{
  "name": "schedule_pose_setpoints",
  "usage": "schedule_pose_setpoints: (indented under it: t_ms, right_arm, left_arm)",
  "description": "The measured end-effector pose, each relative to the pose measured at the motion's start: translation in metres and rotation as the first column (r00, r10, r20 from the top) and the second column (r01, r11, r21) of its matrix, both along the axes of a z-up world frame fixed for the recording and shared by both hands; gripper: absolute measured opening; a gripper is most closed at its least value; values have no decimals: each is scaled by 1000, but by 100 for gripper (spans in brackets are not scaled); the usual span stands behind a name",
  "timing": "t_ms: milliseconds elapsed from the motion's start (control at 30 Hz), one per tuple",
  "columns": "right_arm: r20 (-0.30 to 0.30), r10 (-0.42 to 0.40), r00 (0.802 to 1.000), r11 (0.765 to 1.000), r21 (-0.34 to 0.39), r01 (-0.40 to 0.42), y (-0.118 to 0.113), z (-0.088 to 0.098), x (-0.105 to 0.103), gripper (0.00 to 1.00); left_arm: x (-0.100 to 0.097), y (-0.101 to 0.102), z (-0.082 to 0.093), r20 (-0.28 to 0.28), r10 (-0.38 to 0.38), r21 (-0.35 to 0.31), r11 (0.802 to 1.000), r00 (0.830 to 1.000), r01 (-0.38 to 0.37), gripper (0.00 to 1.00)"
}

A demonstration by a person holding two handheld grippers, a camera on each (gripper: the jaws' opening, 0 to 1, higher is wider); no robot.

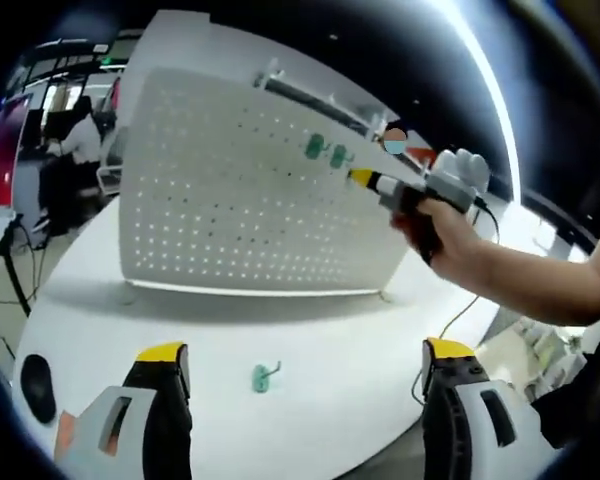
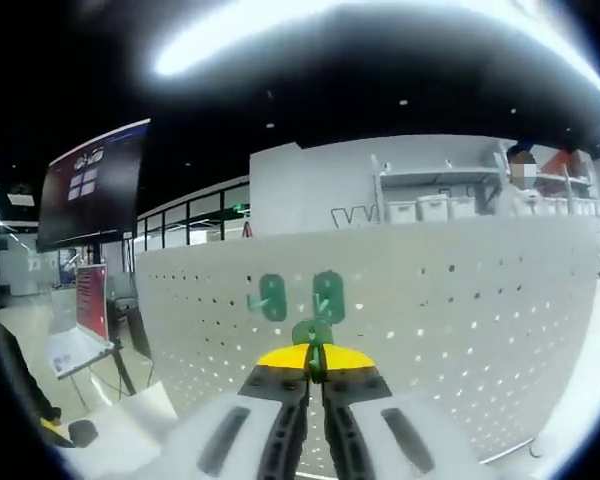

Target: Insert the hook assembly into the mounting plate slot until the hook locks in place.

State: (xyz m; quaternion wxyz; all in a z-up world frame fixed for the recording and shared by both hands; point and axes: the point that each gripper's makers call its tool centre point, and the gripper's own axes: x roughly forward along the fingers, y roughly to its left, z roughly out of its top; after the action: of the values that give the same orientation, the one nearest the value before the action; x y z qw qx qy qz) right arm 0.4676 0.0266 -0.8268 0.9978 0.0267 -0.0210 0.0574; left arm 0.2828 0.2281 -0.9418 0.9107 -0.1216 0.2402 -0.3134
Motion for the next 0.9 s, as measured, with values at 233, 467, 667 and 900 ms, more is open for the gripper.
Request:
schedule_pose_setpoints:
  t_ms: [233,467,667,900]
  right_arm:
    - [18,-59,998,998,6,59,-26,8,14,0]
    - [52,-99,994,995,8,99,-40,25,25,0]
    - [61,-126,990,992,39,124,-49,31,29,0]
    - [71,-133,989,988,89,127,-52,32,27,0]
  left_arm:
    - [7,9,6,19,46,-22,999,999,-46,95]
    - [7,9,3,-5,49,-35,998,999,-49,94]
    - [6,6,2,-8,43,-31,999,999,-44,94]
    - [7,10,0,-12,57,-34,998,998,-57,94]
